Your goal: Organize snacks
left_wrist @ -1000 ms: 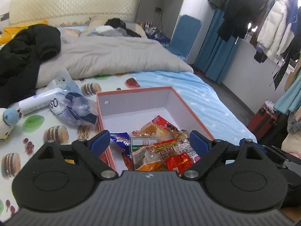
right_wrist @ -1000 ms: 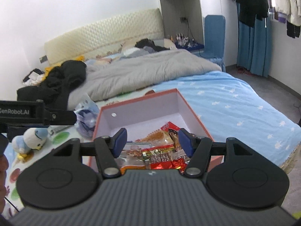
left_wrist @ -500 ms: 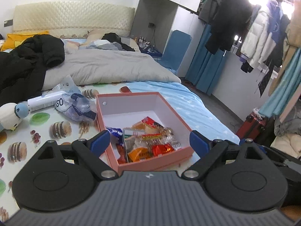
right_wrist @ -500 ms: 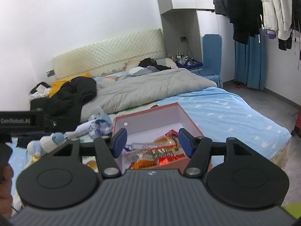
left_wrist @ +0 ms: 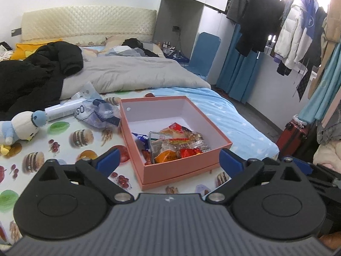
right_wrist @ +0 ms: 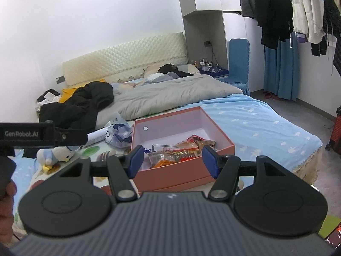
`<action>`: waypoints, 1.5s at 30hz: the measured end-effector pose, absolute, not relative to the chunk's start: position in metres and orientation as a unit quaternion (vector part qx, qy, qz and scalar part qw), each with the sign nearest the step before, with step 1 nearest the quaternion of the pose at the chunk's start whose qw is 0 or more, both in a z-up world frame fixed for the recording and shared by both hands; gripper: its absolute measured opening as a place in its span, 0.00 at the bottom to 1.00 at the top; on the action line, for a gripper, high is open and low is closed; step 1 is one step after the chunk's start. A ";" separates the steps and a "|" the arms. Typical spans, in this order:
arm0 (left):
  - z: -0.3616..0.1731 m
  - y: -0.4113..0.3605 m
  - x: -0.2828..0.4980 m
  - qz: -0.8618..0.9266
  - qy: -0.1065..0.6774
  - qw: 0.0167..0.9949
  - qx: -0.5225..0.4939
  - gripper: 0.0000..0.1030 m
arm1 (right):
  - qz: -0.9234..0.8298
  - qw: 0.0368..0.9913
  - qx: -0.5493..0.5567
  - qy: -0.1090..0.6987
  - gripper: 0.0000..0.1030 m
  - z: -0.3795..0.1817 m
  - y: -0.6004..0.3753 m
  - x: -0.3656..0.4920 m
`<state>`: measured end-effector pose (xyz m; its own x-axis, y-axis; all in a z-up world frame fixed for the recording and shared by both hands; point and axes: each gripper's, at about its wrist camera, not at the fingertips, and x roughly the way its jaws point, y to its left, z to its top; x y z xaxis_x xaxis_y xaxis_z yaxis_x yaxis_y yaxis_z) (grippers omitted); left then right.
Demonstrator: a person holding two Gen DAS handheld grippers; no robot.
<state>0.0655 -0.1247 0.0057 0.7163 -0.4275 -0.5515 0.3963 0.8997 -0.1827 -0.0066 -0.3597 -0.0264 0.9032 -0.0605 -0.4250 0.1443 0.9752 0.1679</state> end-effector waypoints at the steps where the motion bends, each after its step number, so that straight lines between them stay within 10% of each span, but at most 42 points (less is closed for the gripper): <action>1: 0.005 -0.124 0.063 -0.220 0.304 0.927 -0.025 1.00 | -0.054 0.971 0.097 0.213 0.61 -0.026 -0.360 -0.008; 9: 0.004 -0.126 0.060 -0.211 0.308 0.928 -0.016 1.00 | -0.059 0.973 0.098 0.201 0.62 -0.025 -0.359 -0.015; 12: 0.004 -0.127 0.060 -0.203 0.308 0.929 -0.012 1.00 | -0.066 0.972 0.103 0.200 0.99 -0.025 -0.360 -0.014; 45: 0.000 -0.129 0.059 -0.180 0.302 0.936 -0.013 1.00 | -0.066 0.973 0.100 0.199 1.00 -0.028 -0.359 -0.015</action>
<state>0.0586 -0.1292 0.0004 0.7524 -0.3451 -0.5611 0.3289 0.9348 -0.1339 -0.0146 -0.3591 -0.0282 0.9119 -0.0881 -0.4009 0.1677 0.9714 0.1681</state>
